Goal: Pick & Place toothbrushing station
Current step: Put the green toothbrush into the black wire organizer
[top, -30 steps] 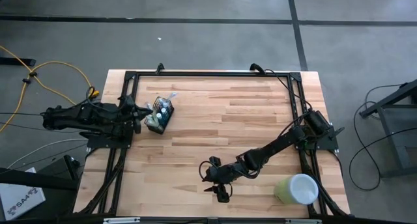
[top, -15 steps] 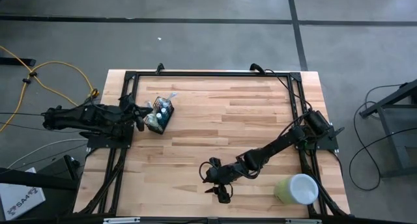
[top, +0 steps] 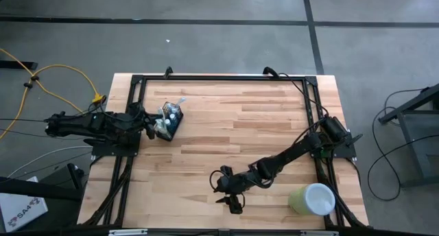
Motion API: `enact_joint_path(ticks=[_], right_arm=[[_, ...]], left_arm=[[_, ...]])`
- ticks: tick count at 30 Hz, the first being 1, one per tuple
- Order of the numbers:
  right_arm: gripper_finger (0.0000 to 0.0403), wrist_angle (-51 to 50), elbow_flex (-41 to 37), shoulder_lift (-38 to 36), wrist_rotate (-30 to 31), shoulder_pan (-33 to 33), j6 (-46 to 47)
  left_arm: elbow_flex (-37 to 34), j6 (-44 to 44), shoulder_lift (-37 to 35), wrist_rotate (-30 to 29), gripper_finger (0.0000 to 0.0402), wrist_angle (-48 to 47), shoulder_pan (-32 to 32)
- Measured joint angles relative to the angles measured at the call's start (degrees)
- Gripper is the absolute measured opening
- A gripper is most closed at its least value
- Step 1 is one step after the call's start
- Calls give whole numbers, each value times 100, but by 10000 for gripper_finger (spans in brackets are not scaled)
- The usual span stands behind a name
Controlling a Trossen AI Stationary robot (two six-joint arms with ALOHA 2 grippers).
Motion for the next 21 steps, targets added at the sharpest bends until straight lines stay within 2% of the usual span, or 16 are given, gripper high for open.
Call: enact_joint_path(ticks=[21], right_arm=[[184,-18,0,0,2,0,-2]], left_arm=[[-135,-349,-2,9,1,-108,0]])
